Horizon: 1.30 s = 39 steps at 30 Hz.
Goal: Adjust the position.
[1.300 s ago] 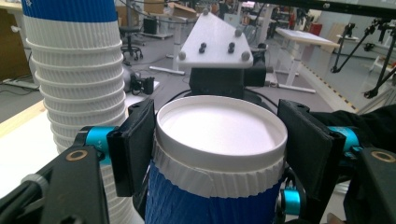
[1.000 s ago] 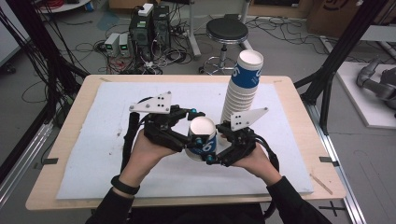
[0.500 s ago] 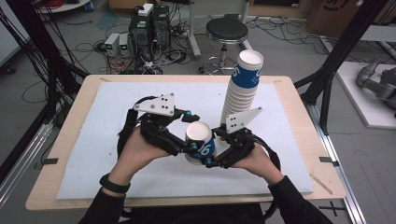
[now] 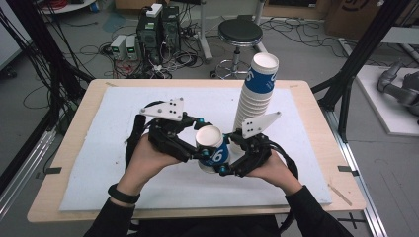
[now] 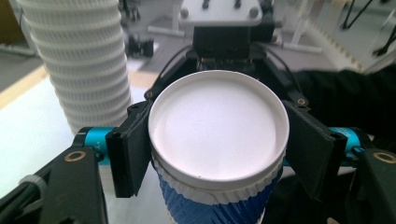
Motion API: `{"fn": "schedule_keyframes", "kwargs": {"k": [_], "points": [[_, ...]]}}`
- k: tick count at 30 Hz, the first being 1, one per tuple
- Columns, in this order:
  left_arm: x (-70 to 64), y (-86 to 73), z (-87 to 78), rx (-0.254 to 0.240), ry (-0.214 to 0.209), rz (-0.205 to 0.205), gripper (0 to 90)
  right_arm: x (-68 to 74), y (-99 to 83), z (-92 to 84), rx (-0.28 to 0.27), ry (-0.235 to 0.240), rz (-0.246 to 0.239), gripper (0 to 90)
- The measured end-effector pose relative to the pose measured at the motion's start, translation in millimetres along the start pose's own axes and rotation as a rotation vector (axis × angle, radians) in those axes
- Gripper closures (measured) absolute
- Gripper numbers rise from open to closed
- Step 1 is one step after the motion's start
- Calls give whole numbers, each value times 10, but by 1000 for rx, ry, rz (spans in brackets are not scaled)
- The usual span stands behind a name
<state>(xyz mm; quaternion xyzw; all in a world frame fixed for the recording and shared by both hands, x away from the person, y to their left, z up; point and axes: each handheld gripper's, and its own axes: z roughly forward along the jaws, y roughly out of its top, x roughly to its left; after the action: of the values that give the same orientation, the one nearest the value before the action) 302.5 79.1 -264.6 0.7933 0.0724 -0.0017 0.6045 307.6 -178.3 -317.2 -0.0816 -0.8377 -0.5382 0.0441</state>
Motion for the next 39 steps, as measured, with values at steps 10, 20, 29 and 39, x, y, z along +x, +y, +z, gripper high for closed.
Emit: {"fn": "schedule_keyframes", "kwargs": {"k": [10, 20, 29, 39], "points": [[-20, -12, 15, -116, 10, 6, 298, -8, 6, -49, -101, 16, 38, 168], [-2, -24, 13, -3, -9, -26, 235, -27, 20, -63, -22, 28, 28, 228], [-5, -16, -3, 140, 21, -28, 229, -58, 6, -18, 95, 40, 30, 230], [32, -30, -2, 107, 2, -22, 292, -49, 27, -34, 95, 21, 29, 191]]}}
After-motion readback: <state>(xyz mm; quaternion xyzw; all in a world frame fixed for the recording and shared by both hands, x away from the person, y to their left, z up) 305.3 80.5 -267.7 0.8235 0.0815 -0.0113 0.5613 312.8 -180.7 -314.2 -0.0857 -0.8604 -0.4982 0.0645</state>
